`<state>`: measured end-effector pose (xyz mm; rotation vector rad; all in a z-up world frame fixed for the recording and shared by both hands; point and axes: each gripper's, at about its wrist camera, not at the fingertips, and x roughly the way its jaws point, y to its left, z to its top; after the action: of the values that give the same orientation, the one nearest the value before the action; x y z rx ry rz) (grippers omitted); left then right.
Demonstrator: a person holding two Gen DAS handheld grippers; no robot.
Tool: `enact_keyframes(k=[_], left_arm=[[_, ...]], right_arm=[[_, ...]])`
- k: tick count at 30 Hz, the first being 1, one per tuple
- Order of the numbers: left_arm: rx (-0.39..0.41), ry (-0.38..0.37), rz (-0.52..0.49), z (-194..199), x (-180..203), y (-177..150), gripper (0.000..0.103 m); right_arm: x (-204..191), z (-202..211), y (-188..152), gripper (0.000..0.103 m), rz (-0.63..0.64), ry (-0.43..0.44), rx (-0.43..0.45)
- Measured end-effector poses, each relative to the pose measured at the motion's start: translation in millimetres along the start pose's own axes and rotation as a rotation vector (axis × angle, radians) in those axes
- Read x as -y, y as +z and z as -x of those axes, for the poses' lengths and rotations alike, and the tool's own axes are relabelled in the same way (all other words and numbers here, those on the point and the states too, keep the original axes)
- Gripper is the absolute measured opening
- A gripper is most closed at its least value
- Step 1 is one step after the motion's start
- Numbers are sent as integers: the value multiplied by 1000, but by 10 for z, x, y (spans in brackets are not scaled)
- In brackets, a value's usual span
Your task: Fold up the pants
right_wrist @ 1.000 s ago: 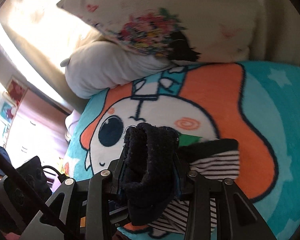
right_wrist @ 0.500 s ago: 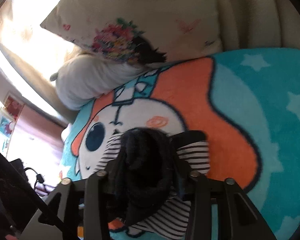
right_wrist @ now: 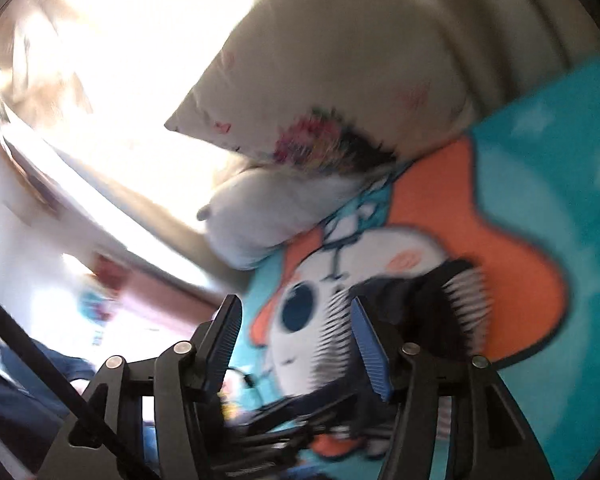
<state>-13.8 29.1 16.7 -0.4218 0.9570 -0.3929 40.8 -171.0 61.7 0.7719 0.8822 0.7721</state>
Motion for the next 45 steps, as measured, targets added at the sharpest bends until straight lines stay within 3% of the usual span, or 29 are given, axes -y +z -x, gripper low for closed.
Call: enact_keyframes(k=[6, 13, 19, 22, 27, 30, 35, 41, 45], left_arm=[[41, -2, -17, 243, -35, -52, 45], [77, -18, 2, 429, -120, 8, 46], [111, 9, 43, 494, -270, 157, 50], [96, -3, 25, 447, -189, 120, 50], [31, 1, -43, 190, 38, -21, 50], [1, 29, -71, 68, 92, -79, 50], [-1, 19, -58, 121, 50, -47, 50], [95, 16, -19, 437, -48, 104, 51], [120, 63, 9, 462, -117, 296, 51]], right_arm=[[359, -192, -222, 61, -23, -200, 0], [321, -158, -215, 61, 34, -222, 30], [57, 51, -167, 61, 150, -308, 106], [0, -75, -32, 61, 173, -347, 60], [89, -536, 77, 61, 278, -597, -59], [184, -626, 49, 76, 309, -650, -67], [337, -569, 77, 78, 248, -589, -79], [-77, -60, -61, 77, 273, -449, 98], [-180, 9, -228, 52, 289, -383, 93]])
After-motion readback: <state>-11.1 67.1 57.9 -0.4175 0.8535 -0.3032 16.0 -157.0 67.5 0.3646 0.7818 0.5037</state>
